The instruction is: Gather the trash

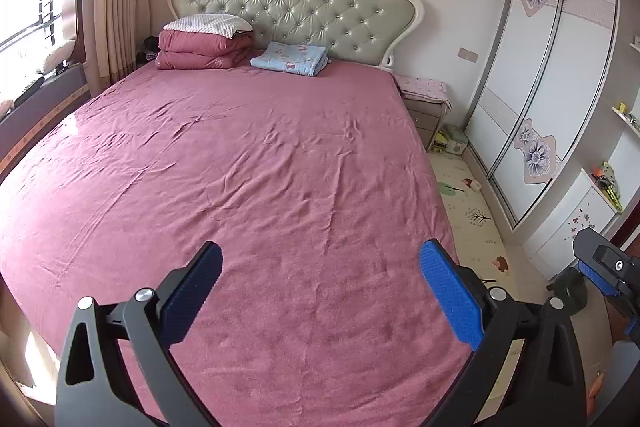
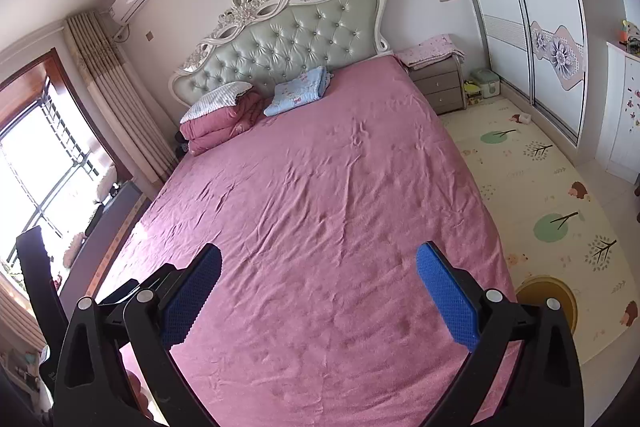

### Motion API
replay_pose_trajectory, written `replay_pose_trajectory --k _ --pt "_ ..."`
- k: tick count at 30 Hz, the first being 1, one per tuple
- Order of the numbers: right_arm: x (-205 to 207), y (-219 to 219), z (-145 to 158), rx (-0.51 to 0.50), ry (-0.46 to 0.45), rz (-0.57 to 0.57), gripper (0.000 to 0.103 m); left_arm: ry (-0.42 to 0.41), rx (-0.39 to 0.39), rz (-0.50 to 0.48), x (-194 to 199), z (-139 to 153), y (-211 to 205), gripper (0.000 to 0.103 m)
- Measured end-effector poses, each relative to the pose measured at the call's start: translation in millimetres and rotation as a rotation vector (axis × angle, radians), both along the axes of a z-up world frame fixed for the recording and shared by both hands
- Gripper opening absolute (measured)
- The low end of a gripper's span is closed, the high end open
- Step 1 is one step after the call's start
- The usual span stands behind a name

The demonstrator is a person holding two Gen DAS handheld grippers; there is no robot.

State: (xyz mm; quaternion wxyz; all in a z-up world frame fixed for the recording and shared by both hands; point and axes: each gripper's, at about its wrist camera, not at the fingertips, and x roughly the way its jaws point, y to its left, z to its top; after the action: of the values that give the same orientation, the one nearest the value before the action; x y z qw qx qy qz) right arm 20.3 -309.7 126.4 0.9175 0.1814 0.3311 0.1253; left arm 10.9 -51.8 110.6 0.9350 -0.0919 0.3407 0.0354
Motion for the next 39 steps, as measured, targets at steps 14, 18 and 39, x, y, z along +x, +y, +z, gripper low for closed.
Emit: replay_pose_trajectory --k 14,18,39 --pt "4.8 -1.5 -3.6 -0.001 0.025 0.004 0.094 0.015 0.023 -0.008 5.3 -1.5 -3.2 0.099" --pt "5.4 -1.4 -5.4 -0.005 0.038 0.005 0.094 0.016 0.024 -0.007 5.0 -1.5 -3.4 0.099" --pt "6.3 5.8 -9.1 -0.013 0.034 0.029 0.094 0.02 0.022 -0.003 8.9 -4.5 -0.6 0.099"
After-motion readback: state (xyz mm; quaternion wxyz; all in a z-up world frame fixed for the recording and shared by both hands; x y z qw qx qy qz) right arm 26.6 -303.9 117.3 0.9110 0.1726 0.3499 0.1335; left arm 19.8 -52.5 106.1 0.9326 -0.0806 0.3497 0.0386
